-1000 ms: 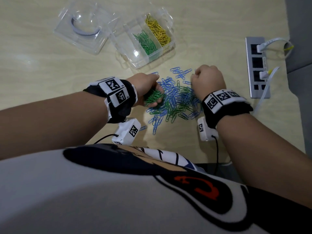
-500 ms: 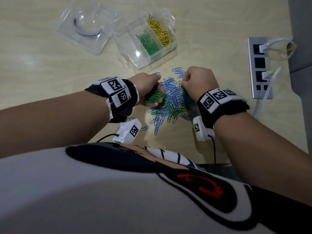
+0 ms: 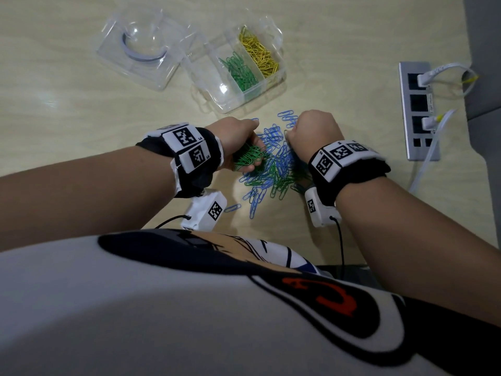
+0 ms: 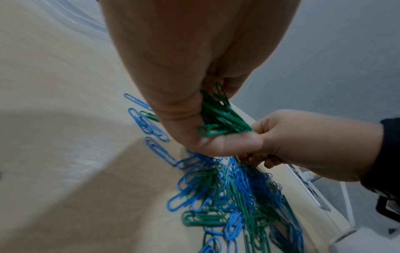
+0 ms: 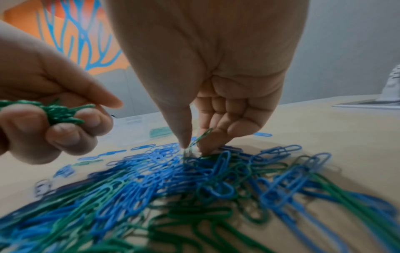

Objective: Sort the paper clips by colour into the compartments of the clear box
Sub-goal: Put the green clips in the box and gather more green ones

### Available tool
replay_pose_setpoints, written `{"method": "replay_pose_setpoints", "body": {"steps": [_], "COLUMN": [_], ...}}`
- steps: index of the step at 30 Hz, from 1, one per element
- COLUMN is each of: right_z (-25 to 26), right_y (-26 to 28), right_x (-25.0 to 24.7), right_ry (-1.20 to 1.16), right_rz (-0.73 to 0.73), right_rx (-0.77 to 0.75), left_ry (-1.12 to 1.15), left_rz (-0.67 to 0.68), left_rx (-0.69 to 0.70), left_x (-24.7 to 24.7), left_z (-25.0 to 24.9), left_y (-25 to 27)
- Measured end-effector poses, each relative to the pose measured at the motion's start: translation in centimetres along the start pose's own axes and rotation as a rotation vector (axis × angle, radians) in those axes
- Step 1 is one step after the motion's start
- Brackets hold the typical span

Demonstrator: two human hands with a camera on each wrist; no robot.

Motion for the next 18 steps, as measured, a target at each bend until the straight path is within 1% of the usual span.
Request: {"method": "replay_pose_setpoints", "body": {"steps": [5, 9, 11, 14, 16, 18], "right_z": [0.6, 0.9, 0.6, 0.4, 1.9, 4.3], "right_y": [0.1, 0.1, 0.4, 1.5, 2.8, 4.2], "right_x": [0.7, 0.8, 0.2, -1.9, -2.8, -2.9], "right_ry": [0.013, 0.015, -0.039, -0.194, -0.346, -0.403], "right_rz": [0.025, 0.063, 0.033, -0.083, -0.074, -0.004], "right_rx": [-0.009, -0.059, -0.042, -0.029, -0.120, -0.244], "left_ry": [-0.001, 0.008, 0.011, 0.025, 0.034, 0.060], "left_rz": [-0.004, -0.008, -0.012, -0.014, -0.035, -0.065], "left_rx": [-0.004, 0.007, 0.008, 0.007, 0.017, 0.050], "left_x": [-0.1, -0.1, -0.2, -0.3, -0.4, -0.5], "left_z": [0.1, -0.1, -0.2, -0.1, -0.1, -0.4], "left_y": [0.0, 0.2, 0.2, 0.1, -0.1, -0.1]}}
Point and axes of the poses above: each hand's wrist, its own y-axis away from the middle knuckle, its own x-axis out of the palm, z = x × y, the point moved 10 cm from there along -y, towards the middle knuckle, and after that the axes turned 15 degrees about y, right-handed, at the moved point
